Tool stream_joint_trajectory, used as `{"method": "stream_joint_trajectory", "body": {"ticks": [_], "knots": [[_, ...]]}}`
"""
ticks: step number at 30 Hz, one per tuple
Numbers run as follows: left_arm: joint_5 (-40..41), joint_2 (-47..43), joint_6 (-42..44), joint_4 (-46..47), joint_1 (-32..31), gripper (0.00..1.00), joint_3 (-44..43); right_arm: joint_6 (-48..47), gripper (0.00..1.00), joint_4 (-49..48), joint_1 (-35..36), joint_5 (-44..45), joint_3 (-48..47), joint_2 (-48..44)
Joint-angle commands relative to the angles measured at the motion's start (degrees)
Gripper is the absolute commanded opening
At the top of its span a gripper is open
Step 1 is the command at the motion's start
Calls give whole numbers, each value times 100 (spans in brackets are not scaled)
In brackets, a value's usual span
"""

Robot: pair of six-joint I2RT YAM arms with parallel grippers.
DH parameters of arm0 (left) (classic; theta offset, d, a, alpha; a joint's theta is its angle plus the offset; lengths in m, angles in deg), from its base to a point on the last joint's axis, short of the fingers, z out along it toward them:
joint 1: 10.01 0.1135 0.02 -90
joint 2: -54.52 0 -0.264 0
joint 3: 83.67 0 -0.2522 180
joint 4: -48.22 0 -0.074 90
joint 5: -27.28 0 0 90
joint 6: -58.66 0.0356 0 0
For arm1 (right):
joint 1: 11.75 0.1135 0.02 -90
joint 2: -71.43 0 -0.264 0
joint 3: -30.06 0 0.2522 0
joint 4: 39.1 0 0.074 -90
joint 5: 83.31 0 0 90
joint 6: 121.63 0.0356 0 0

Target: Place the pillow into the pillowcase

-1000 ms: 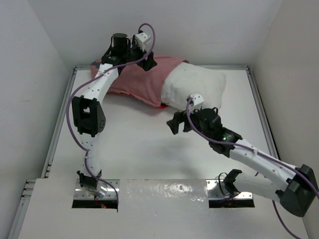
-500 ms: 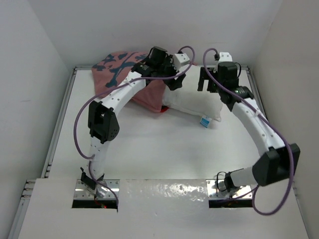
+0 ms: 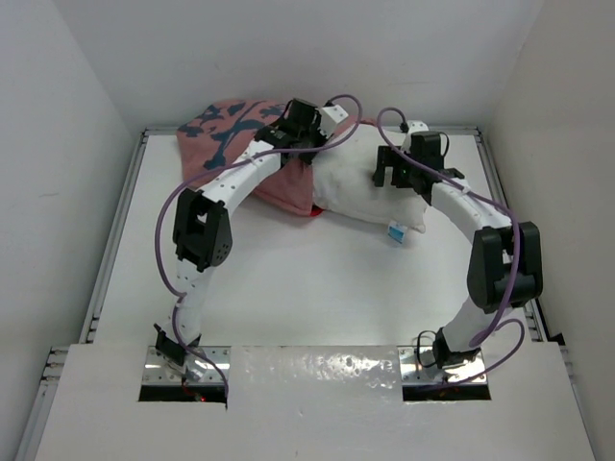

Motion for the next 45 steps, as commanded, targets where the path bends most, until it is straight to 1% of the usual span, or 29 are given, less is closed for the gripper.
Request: {"method": "stream_joint_trajectory", "body": {"ticks": [1,2,3,5,6,7,9,10,11,12,13,14,15,16,17,18,21,23,28,31,34,35,38,39,41,42,43,44,45], "knots": [[366,-307,88,48,-27,16,174,-234,99,-585,45,-345,315,48],[157,-324,53,4,-19,0,78,-296,96,-533,45,-538,325,100],[7,-333,18,-109,-19,0,-2,-331,83,-350,71,-670,316,266],[-870,-368,-17,-346,-27,0,-369,-340,60,-138,150,-1012,246,469],[-1222,-386,9,-435,-19,0,-502,-349,36,11,281,-1171,237,644],[-1895,-421,-43,-497,-27,0,-651,-349,23,39,369,-1407,228,715],[-2628,-421,-61,-725,-19,0,-1100,-166,1,-92,693,-2093,263,812],[-3249,-439,-113,-787,-53,0,-1223,271,0,-302,800,-2261,333,769],[-3491,-439,-131,-900,-71,0,-1381,580,0,-678,897,-2558,438,690],[-3650,-447,-123,-971,-106,0,-1408,1026,0,-1900,1037,-2674,805,577],[-3790,-465,-27,-1050,-167,0,-1409,1988,0,-2695,1099,-2719,1043,280],[-3914,-465,87,-1260,-177,0,-1365,2424,0,-3626,1169,-2624,1272,146],[-4289,-500,428,-1401,-177,0,-1321,2837,0,-5462,1283,-2422,1700,40],[-4493,-518,614,-1542,-186,0,-1251,3520,0,-6325,1337,-2151,1870,-82],[-4686,-527,790,-1874,-177,0,-1242,3771,0,-7177,1389,-1843,1994,-92],[-5062,-570,1192,-2086,-186,0,-1250,4008,0,-8517,1433,-1292,2090,-66],[-5365,-658,1853,-2903,-177,0,-1373,4520,0,-9766,1451,-464,1995,-4],[-5322,-755,2250,-3221,-89,0,-1409,4363,0,-9875,1547,-224,1995,-205],[-5822,-1018,1505,-2625,578,0,-1145,3108,0,-9394,2004,653,2276,-550],[-6137,-1150,1600,-2668,422,0,-1425,3296,0,-8742,2189,1285,2293,37],[-7060,-1308,969,-2223,325,0,-1305,3483,0,-8479,2339,1971,2408,732],[-7192,-1352,871,-2168,315,0,-1181,3492,0,-7956,2409,2522,2330,829],[-6730,-1432,1439,-2649,324,0,-663,3396,0,-7380,2471,3150,2197,945],[-6388,-1467,1781,-2755,446,0,-496,3247,0,-7388,2480,3108,2188,945],[-6210,-1389,1637,-2721,701,0,-65,2668,1,-7345,2480,2724,2275,805],[-6131,-1318,1557,-2660,980,5,-29,2265,9,-7301,2480,2565,2337,708],[-5999,-1257,1478,-2625,1114,13,-64,2053,37,-7230,2471,2328,2407,481],[-5772,-1204,1433,-2624,1228,23,-99,1833,54,-6951,2480,2021,2486,348],[-5047,-1151,1355,-2607,1334,46,-169,1361,66,-6688,2471,1339,2504,190]]}}
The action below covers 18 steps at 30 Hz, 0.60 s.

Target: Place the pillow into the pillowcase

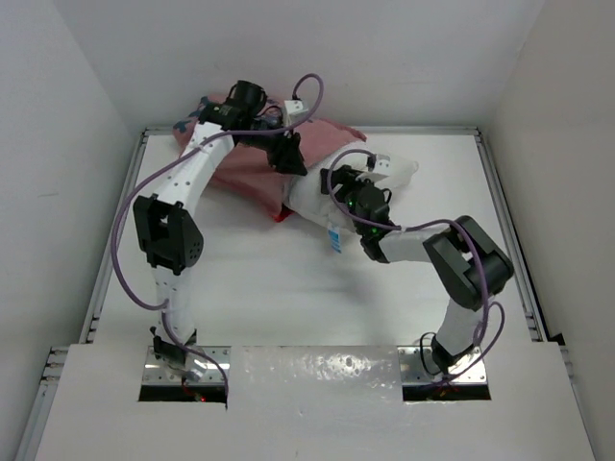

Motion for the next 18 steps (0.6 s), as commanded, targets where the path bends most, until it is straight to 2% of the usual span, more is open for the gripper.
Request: {"method": "stream_joint_trajectory", "body": {"ticks": [1,2,3,4,7,8,10,11,12,13,14,15,16,17,18], "knots": [[765,-180,-213,-49,310,53,-176,-1349,73,784,62,-1354,37,-693],[1187,-198,-161,-154,319,59,-202,-1516,98,1484,71,-1558,37,-1069],[1688,-302,74,-434,319,66,-194,-1805,99,1804,71,-1716,54,-1265],[1840,-408,129,-515,327,69,-115,-2025,99,2051,71,-1735,81,-1458],[2184,-1118,-2,-341,336,71,709,-2790,99,3235,71,-1587,116,-2126],[2246,-1338,-81,-218,336,70,999,-2992,99,3483,71,-1586,90,-2371],[2457,-2032,-405,169,336,51,1860,-3529,97,4193,89,-1752,-41,-2558],[2675,-2418,-659,240,336,27,2463,-3974,60,4485,89,-1953,-155,-2637],[2790,-2569,-783,406,336,21,2826,-4005,27,4775,123,-1912,-261,-2638],[2965,-2727,-872,477,345,19,3186,-3996,9,5134,159,-1729,-462,-2638],[3054,-2938,-933,669,362,25,3956,-3988,11,5234,168,-1622,-525,-2620],[3142,-3010,-951,828,371,39,4364,-3996,26,5304,176,-1621,-569,-2611],[3256,-3063,-995,1055,371,53,4707,-4188,57,5409,194,-1700,-613,-2594],[3422,-3098,-1048,1275,363,76,5233,-4181,82,5411,212,-1666,-605,-2594],[3389,-3072,-1013,1678,371,84,5395,-4224,99,5358,238,-1648,-561,-2550]]}}
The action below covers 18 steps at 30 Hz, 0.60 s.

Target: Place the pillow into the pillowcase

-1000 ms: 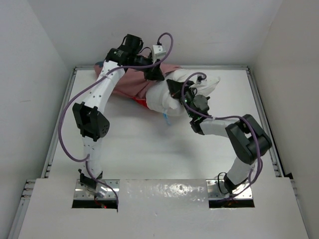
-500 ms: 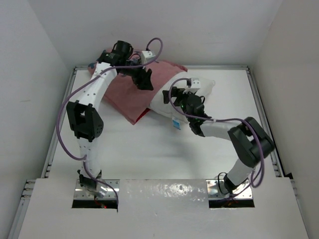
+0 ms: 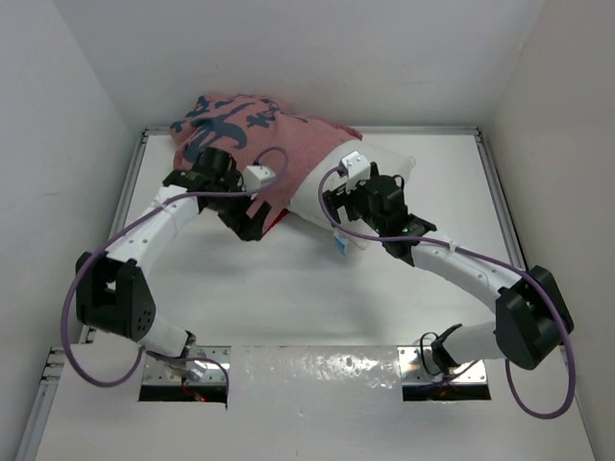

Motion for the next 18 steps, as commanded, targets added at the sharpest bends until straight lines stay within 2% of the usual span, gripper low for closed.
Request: {"method": "stream_joint_trajectory", "body": {"ticks": [1,2,7,11,15,18], "knots": [[482,261,-268,1169,-20,91,812,-572,99,458,78,-95,-154,58],[456,383,-320,1589,-90,100,892,-730,99,379,87,-122,-93,145],[876,1094,-592,2567,-336,100,813,-1003,99,-526,131,105,250,541],[1526,1588,-628,3261,-363,100,936,-1301,99,-1176,123,868,215,1111],[1835,2080,-286,3193,-363,100,980,-1496,99,-1318,131,1160,-57,1674],[2160,2213,-128,3386,-354,93,1156,-1382,98,-1406,123,1109,-22,1912]]}}
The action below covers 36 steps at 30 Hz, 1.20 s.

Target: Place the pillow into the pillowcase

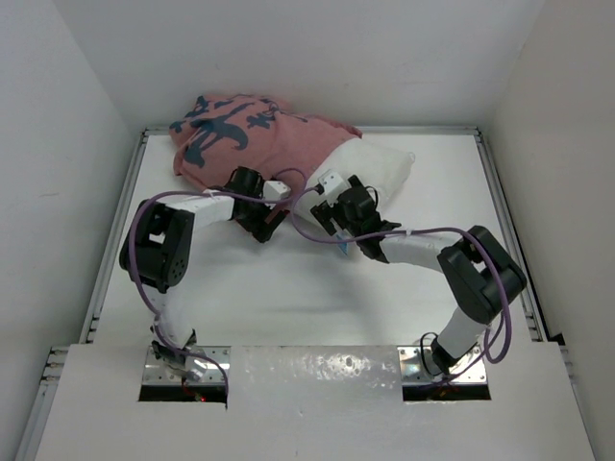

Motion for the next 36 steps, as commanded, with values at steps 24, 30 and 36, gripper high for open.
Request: {"method": "stream_joint_trajectory", "body": {"ticks": [24,30,36], "knots": [[-1468,-1713,5534,-1769,1221,92,605,2991,0,-866,514,-1001,-57,360],[-774,-1617,5247,-664,702,92,851,2622,0,-603,514,-1186,-162,158],[-403,-924,4876,-519,657,94,589,2578,0,-980,514,-1414,110,-149]]}}
